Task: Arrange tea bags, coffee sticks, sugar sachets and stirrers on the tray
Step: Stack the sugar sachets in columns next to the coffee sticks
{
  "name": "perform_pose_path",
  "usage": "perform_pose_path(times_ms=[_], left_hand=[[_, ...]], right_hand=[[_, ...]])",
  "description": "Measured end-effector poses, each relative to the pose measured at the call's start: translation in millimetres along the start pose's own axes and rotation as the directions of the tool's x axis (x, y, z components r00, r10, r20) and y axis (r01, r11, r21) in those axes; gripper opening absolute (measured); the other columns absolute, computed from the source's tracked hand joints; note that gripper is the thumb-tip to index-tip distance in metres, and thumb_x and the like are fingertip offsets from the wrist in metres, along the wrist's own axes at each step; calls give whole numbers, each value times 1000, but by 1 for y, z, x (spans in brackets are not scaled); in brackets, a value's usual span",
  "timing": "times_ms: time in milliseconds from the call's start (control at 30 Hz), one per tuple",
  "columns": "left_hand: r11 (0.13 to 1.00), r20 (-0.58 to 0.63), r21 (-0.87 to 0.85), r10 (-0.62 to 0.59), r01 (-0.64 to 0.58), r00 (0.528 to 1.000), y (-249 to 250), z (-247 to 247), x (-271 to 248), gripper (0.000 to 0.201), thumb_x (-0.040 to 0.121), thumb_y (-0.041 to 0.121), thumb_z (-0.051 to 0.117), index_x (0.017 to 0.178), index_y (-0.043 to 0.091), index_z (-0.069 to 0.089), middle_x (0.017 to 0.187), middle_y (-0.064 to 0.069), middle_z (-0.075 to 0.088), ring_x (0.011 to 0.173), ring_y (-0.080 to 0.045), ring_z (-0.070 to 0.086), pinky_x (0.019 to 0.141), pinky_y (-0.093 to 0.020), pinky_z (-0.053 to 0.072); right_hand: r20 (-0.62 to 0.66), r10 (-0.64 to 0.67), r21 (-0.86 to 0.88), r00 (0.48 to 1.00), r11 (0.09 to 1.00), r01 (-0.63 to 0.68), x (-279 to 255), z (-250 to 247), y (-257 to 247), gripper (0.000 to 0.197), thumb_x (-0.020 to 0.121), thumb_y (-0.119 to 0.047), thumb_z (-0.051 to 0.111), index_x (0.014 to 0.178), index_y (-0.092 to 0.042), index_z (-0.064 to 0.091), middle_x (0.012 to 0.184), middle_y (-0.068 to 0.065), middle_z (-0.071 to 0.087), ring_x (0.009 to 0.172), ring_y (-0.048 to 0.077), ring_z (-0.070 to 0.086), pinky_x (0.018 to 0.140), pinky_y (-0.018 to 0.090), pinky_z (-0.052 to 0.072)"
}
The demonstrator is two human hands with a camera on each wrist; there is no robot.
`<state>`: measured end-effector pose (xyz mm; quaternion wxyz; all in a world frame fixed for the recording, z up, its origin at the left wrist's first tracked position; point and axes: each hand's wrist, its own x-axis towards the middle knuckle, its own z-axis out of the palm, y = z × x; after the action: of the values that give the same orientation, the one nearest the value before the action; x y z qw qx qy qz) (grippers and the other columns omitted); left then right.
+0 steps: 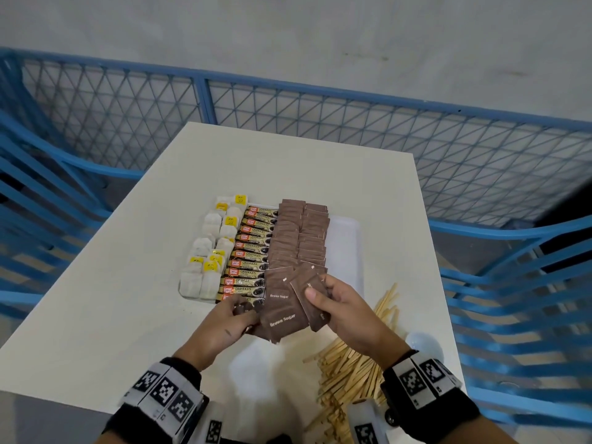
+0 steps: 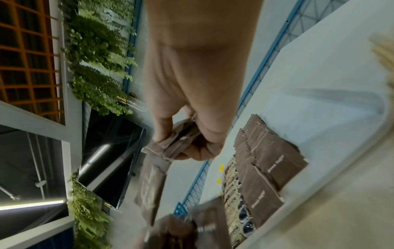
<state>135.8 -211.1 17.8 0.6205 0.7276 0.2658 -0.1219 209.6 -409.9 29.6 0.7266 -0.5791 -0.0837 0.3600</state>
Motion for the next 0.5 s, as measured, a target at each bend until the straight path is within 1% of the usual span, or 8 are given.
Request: perform_pose_path(times_ms=[67,100,167,233,367,400,467,500], left_hand=[[992,58,-125,-1,9,998,6,3,-2,37,59,29,67,90,14,57,67,-1,49,53,-10,39,48,-21,29],[981,93,-192,4,14,996,10,5,-3,33,61,27,68,91,14,58,68,0,51,52,-9,41,48,-19,30],[936,150,-352,37,18,988,19,8,-6,14,79,11,63,93,10,60,66,2,51,50,-8,37,44,-16,28],[898,157,-440,67,9,985,27,9,-6,9,88,0,53,93,6,59,69,-1,49,48,-7,34,43,-16,24],[947,150,-317,100,-48,984,29,3,1,10,87,2,56,88,7,64,65,0,49,47,-3,38,48,-17,29],[950,165,-310,97,-42,982,29,2,2,12,85,2,58,81,10,65,61,3,50,46,-3,39,49,-17,29],[946,189,-322,94,-29,977,31,-2,4,23,83,3,61,66,17,64,53,8,52,45,-2,41,48,-15,32],[941,197,-337,97,-25,976,32,-4,4,27,85,1,60,64,17,61,51,9,53,45,-1,43,48,-14,34]], right_hand=[[-10,-2,17,1000,1000,2,0,4,-2,37,84,-22,60,115,-4,55,99,9,68,88,27,62,77,41,48],[-27,-5,4,1000,1000,5,1,6,-1,33,87,-19,60,115,-4,55,99,10,68,86,24,63,74,37,51],[-98,-12,-57,995,998,7,5,10,1,27,91,-14,58,114,-1,53,102,14,66,87,23,63,72,34,54],[-186,-21,-97,982,995,3,10,14,5,23,91,-13,57,110,-1,53,100,15,63,87,23,60,76,37,53],[-253,-19,-117,967,993,-12,17,23,5,21,90,-12,59,106,1,56,98,17,62,88,24,60,86,46,50],[-253,-17,-148,967,989,-22,18,25,4,23,90,-14,59,106,2,56,96,16,62,87,23,60,83,43,51],[-228,-11,-225,974,974,-41,21,28,1,24,91,-17,58,108,-1,59,94,8,64,86,16,61,78,29,52],[-205,-4,-246,979,968,-48,22,30,0,24,91,-19,57,110,-4,59,95,4,65,87,14,62,78,24,52]])
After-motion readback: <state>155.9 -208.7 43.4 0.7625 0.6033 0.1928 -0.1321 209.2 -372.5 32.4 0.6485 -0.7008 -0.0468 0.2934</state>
